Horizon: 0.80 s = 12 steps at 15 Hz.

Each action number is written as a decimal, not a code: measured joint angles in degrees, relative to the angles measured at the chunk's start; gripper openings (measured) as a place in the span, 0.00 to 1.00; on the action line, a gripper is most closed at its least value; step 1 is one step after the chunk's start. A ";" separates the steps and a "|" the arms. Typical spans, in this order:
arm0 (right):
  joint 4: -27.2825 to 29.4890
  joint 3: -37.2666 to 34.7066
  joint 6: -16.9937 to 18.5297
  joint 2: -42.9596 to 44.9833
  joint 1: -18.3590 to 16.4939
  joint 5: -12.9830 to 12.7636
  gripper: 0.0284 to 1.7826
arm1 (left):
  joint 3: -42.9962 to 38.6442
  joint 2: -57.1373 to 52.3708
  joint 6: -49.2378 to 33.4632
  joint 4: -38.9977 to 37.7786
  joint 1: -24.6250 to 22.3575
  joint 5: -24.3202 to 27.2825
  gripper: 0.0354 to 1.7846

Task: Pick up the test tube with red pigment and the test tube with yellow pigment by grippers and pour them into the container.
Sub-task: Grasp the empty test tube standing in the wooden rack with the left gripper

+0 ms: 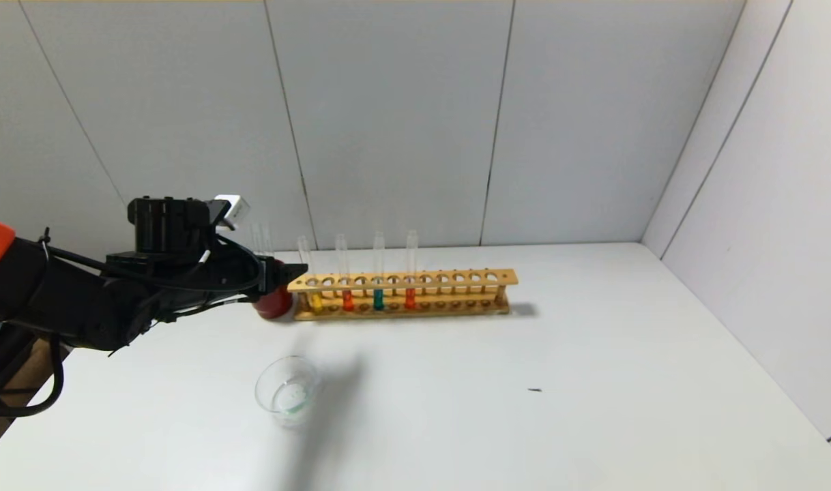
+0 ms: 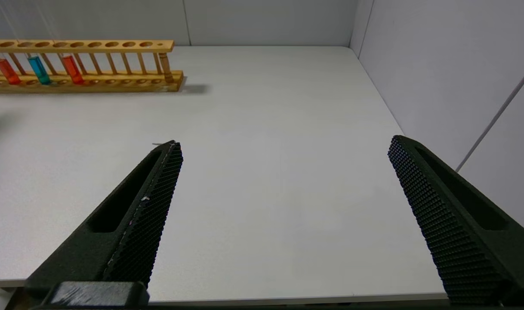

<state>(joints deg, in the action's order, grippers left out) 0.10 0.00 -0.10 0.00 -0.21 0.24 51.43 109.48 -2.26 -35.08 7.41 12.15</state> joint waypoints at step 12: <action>0.00 0.00 0.00 0.00 0.02 0.00 0.98 | 8.24 8.74 0.26 0.15 2.21 -1.22 0.98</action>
<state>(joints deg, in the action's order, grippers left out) 0.10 0.00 -0.10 0.00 -0.18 0.24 59.67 118.22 -2.00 -34.94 9.62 10.93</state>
